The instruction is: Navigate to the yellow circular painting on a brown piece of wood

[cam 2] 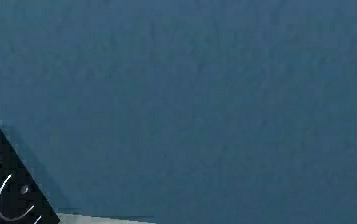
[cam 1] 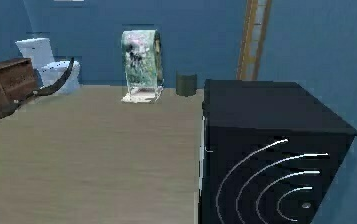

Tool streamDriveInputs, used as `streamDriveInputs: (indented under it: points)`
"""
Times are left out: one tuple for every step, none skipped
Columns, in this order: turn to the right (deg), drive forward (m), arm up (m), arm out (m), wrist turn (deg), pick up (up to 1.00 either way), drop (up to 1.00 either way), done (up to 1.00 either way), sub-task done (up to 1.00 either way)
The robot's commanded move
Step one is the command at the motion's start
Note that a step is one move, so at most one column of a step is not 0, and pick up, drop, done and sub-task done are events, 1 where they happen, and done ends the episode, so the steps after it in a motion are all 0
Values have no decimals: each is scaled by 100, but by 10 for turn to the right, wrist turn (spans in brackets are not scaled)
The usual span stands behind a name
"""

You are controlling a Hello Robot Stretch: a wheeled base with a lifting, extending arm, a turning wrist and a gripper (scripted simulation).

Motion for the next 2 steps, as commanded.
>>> streamDriveInputs:
  points:
    - [-240, 0, 0, 0, 0, 0, 0, 0, 0]
    - [0, 75, 0, 0, 0, 0, 0, 0, 0]
